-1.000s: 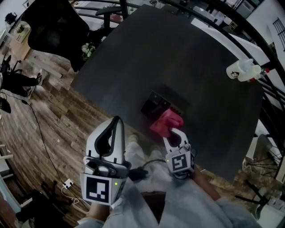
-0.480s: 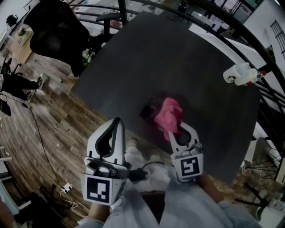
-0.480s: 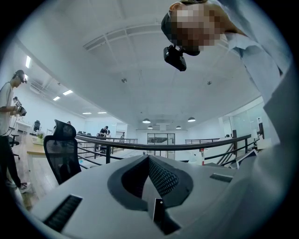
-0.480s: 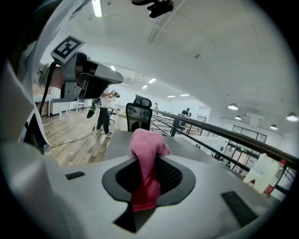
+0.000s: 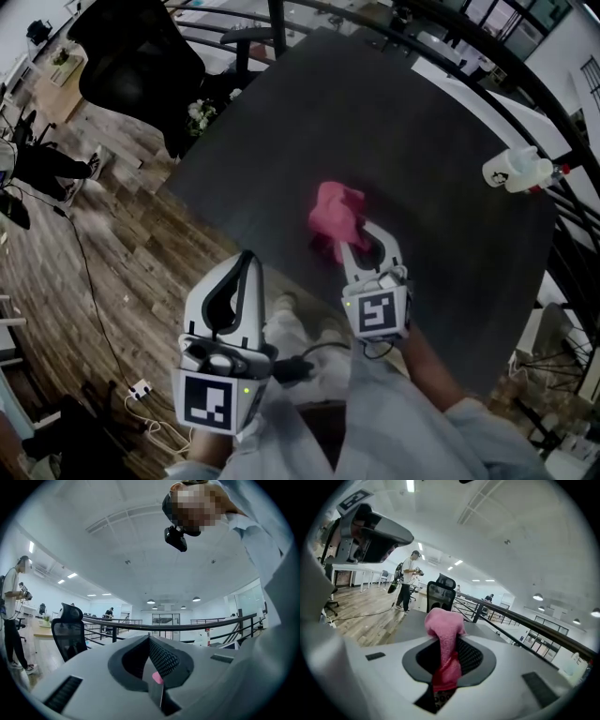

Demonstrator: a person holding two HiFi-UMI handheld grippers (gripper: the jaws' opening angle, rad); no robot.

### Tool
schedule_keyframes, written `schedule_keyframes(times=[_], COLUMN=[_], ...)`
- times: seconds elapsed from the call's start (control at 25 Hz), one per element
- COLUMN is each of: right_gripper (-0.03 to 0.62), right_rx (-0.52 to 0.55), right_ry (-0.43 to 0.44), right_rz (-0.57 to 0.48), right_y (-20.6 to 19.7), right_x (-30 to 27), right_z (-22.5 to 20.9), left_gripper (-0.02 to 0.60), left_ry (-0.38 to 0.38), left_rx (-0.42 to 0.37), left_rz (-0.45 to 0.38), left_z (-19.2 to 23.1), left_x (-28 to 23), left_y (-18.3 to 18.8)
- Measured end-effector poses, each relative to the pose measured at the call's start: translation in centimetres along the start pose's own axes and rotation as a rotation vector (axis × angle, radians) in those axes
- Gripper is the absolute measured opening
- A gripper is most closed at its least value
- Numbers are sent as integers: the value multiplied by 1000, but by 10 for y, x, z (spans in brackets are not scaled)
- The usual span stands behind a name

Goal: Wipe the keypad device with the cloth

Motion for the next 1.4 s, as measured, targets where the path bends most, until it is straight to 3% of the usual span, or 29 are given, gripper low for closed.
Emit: schedule_keyframes(times=[0.24,0.52,1.24,1.4], right_gripper=[72,72,72,72], right_rx=[-27,-76,-323,-332], right_ry=[-3,-46,-209,-266], right_rz=[65,64,199,221], right_y=[-14,-12,-42,-57], right_x=[-24,-26,29,45], right_z=[11,4,-41,-53], left_gripper=[3,3,3,3], left_ry=[10,-9,-96,-113], left_rx=[4,8,28,29], left_rz=[9,11,7,19], left_z=[6,8,5,6], left_x=[4,2,-17,-22], left_y=[-2,-3,-4,-7])
Point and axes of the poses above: the fingertips, and each gripper's own axes: x backward along the fingers, z to its left, y out of its top, the point moved 7 cm from there along x, backward along the fingers, and after that the axes turned 12 degrees about -y, right-handed, at the moved point
